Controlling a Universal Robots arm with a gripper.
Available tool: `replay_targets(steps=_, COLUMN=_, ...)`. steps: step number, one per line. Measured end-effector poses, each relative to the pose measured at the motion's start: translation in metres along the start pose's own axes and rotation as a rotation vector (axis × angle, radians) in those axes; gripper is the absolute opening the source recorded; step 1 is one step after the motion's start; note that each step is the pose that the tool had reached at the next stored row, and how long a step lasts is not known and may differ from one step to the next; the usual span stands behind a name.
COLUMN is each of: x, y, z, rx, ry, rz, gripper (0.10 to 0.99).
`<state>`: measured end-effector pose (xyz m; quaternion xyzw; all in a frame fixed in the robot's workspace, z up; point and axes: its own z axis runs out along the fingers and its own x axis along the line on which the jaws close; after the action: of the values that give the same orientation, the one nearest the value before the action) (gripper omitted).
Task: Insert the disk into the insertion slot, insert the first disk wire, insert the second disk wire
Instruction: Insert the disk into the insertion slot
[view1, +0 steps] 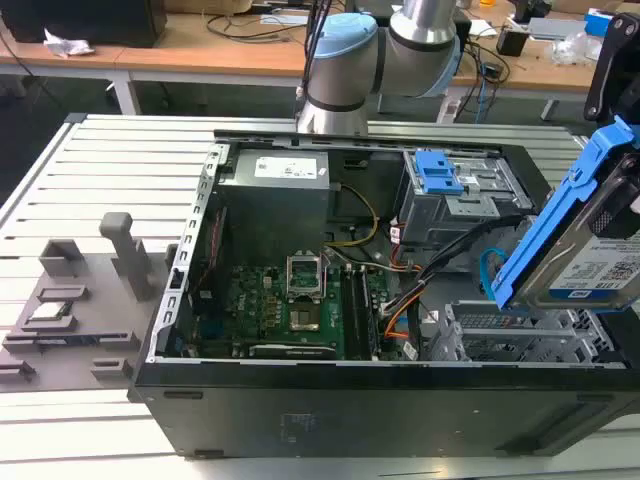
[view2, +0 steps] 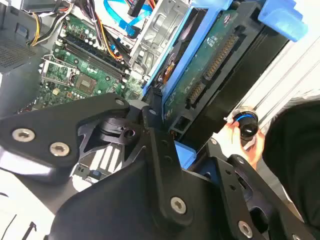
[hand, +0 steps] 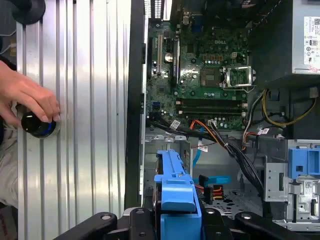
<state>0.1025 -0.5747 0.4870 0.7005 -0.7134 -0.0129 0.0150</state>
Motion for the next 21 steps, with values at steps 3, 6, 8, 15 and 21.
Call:
replay_targets(steps=3, x=-0.0007, y=0.0000, z=0.0077, rx=0.000, ry=0.0000, rz=0.000, gripper=0.365)
replay_targets(steps=6, x=-0.0040, y=-0.0002, z=0.0138, rx=-0.001, ry=0.0001, rz=0.000, gripper=0.365)
replay_targets(steps=8, x=-0.0080, y=-0.0001, z=0.0176, rx=-0.001, ry=-0.0004, rz=0.003, gripper=0.365)
replay_targets(steps=15, x=-0.0166, y=0.0012, z=0.0358, rx=-0.001, ry=-0.0010, rz=0.020, gripper=0.365)
replay_targets(steps=21, x=-0.0177, y=0.0009, z=0.0494, rx=-0.001, ry=-0.0008, rz=0.019, gripper=0.365)
